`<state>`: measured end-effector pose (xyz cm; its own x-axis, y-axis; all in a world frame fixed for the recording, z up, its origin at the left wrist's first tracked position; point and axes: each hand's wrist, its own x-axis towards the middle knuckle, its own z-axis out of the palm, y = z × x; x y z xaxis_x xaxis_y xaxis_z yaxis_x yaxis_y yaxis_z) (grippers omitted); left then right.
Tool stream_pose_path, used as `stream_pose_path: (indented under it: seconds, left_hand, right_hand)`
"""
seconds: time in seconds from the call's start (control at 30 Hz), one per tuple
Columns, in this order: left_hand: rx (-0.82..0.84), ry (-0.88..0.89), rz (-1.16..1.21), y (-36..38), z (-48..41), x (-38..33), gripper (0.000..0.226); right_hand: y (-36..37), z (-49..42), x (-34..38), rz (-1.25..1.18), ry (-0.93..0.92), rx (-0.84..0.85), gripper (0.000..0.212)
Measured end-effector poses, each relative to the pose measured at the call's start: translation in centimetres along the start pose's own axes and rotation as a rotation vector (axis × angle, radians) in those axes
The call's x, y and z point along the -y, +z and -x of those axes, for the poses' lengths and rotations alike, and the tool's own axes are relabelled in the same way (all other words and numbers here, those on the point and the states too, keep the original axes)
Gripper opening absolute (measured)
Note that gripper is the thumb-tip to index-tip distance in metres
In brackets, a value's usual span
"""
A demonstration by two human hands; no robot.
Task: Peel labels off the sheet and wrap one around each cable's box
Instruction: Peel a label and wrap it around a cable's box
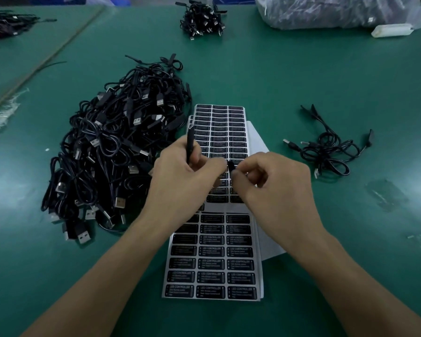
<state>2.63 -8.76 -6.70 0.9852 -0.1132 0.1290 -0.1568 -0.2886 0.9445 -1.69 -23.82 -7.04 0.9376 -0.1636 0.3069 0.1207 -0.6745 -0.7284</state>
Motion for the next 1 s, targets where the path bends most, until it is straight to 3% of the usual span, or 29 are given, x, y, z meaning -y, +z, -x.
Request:
stream_pose_path:
  seconds: [0.13, 0.27, 0.53, 0.67, 0.77, 0.9, 1.0]
  left_hand:
    - [0.030, -0.005, 0.050, 0.1, 0.0, -0.2, 0.036]
    - [0.079, 0.006, 0.048, 0.1, 0.1, -0.2, 0.040]
    - [0.100, 0.039, 0.061, 0.1, 0.2, 0.1, 0.040]
    - [0.111, 0.015, -0.001, 0.2, 0.3, 0.2, 0.054]
    - [0.146, -0.041, 0.019, 0.3, 0.3, 0.2, 0.043]
    - [0.168, 0.032, -0.052, 0.6, 0.7, -0.1, 0.032]
    - [0.149, 0.133, -0.104, 0.6, 0.7, 0.1, 0.022]
  right_hand:
    - [-0.8, -1.0, -0.3, -0.441, 0.290, 0.063, 0.016]
    - [-1.1, -1.1, -0.2, -0.685, 0.393, 0.145, 0.020]
    - [-0.9, -1.1, 0.0, -0.690, 0.402, 0.160, 0.016]
    - [-1.0, -1.2, -0.1, -0.715, 0.432, 0.060, 0.021]
    - [-1.0, -1.2, -0.3, -0.761, 0.413, -0.020, 0.012]
    - [-0.5, -0.9, -0.2, -0.831, 0.276, 0.037, 0.051]
    - [-0.1, -0.7, -0.4, -0.792, 0.235, 0.051, 0.064]
